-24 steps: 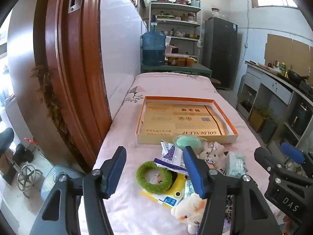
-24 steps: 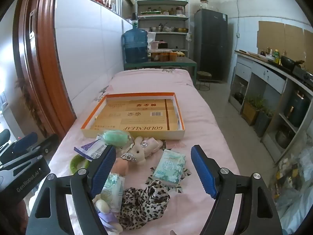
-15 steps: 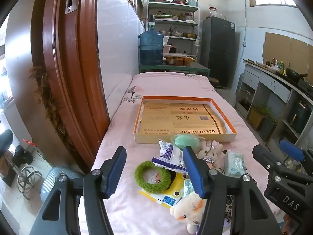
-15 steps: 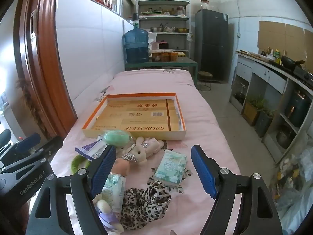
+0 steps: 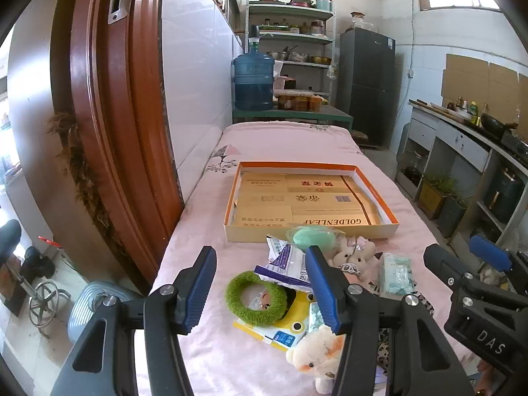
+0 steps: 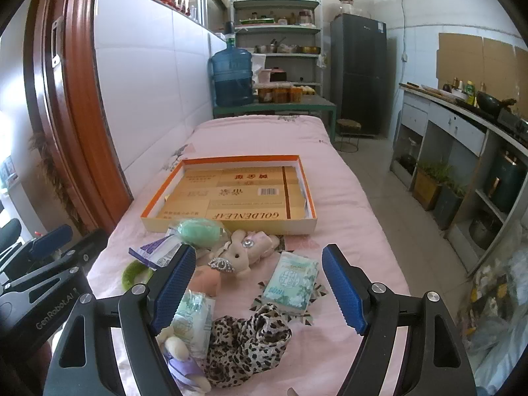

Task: Organize soft objects

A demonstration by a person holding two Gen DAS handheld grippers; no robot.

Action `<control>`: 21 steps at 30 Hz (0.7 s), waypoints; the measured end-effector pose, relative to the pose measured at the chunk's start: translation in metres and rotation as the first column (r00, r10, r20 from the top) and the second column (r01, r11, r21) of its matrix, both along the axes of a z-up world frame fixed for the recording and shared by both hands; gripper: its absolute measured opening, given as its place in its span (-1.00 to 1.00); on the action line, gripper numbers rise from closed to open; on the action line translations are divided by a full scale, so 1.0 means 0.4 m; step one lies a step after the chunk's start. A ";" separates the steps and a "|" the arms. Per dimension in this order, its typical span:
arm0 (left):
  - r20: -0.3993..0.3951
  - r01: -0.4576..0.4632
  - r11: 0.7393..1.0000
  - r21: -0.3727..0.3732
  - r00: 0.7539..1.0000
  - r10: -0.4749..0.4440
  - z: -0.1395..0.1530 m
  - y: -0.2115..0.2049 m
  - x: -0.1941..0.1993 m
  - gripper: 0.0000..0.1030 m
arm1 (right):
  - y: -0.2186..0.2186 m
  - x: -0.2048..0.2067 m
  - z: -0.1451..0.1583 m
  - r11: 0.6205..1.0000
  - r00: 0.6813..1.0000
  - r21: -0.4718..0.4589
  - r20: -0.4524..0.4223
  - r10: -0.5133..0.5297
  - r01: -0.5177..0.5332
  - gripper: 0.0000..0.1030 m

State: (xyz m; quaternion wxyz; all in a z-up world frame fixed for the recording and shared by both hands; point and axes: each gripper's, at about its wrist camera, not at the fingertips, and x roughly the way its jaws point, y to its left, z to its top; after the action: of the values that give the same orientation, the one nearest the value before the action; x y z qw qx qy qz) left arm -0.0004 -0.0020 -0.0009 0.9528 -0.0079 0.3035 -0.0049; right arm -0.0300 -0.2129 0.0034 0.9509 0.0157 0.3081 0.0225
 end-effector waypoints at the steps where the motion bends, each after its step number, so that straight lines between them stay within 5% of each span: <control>1: 0.000 -0.001 1.000 0.001 1.000 0.001 0.000 -0.001 -0.001 0.09 | 0.000 0.001 -0.001 1.000 1.000 0.001 -0.001 0.000 0.000 0.55; 21: -0.006 -0.021 1.000 0.001 1.000 0.021 -0.013 -0.002 0.001 0.09 | -0.014 0.003 -0.018 1.000 1.000 0.012 -0.014 -0.009 0.009 0.55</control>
State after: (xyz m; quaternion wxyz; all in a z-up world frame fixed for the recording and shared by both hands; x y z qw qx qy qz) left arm 0.0001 -0.0027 -0.0061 0.9518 -0.0108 0.3063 0.0050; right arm -0.0286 -0.2184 -0.0038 0.9487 0.0229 0.3146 0.0199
